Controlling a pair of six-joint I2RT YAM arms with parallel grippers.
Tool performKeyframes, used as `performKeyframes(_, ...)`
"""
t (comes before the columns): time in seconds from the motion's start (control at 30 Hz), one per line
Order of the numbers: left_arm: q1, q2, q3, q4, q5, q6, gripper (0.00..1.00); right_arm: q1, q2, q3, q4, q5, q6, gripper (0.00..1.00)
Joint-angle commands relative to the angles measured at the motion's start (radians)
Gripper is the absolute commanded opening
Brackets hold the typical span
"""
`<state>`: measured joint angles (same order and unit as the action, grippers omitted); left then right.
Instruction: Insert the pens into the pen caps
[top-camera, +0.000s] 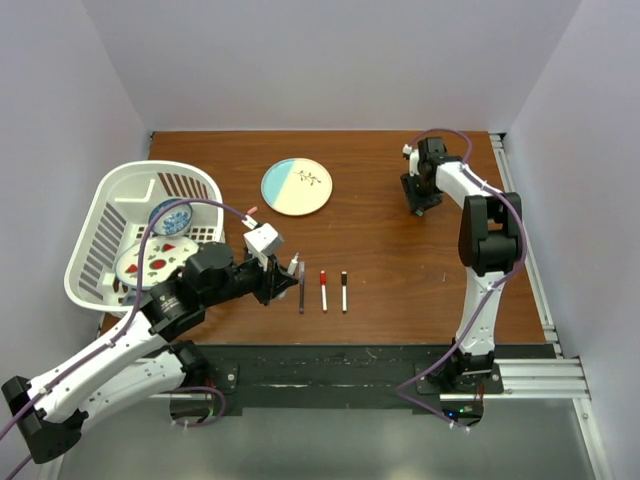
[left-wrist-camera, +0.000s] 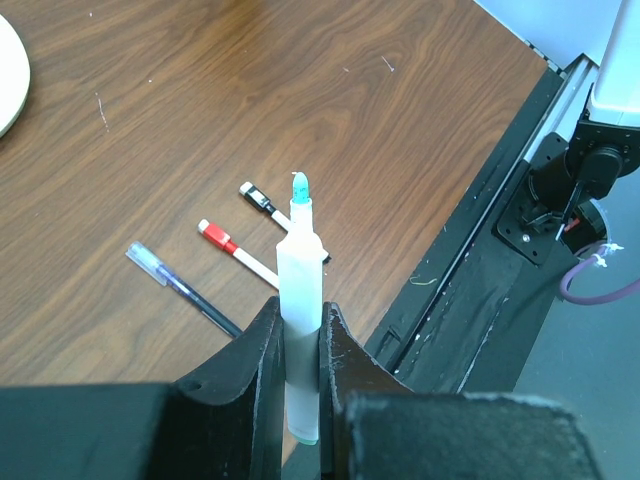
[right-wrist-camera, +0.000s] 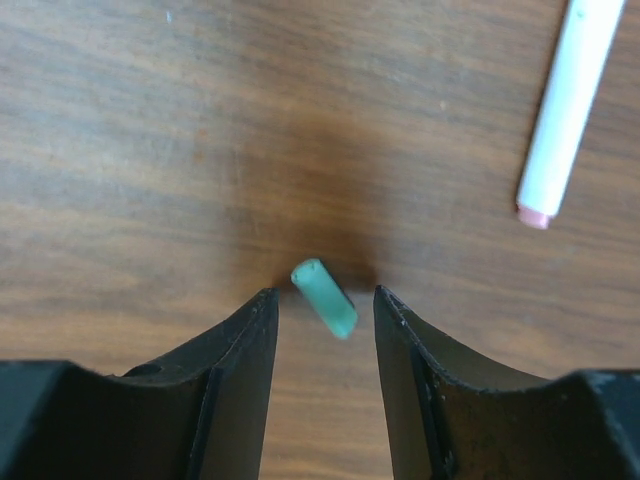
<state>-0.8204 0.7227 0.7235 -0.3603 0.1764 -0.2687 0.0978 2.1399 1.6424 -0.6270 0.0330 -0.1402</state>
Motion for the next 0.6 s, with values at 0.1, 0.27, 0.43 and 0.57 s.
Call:
performKeyframes(0.1, 0.000, 0.000, 0.001, 0.029, -0.005, 0.013, 0.00, 0.002, 0.025, 0.042, -0.030, -0.030, -0.002, 0.29)
performKeyframes(0.27, 0.001, -0.016, -0.002, 0.027, -0.006, 0.011, 0.00, 0.000, 0.009, 0.022, -0.059, -0.051, 0.046, 0.14)
performKeyframes(0.43, 0.000, -0.028, -0.002, 0.027, -0.003, 0.010, 0.00, 0.009, -0.105, -0.116, -0.019, -0.091, 0.174, 0.03)
performKeyframes(0.57, 0.001, -0.043, -0.006, 0.029, -0.003, 0.005, 0.00, 0.017, -0.230, -0.341, 0.085, -0.142, 0.284, 0.00)
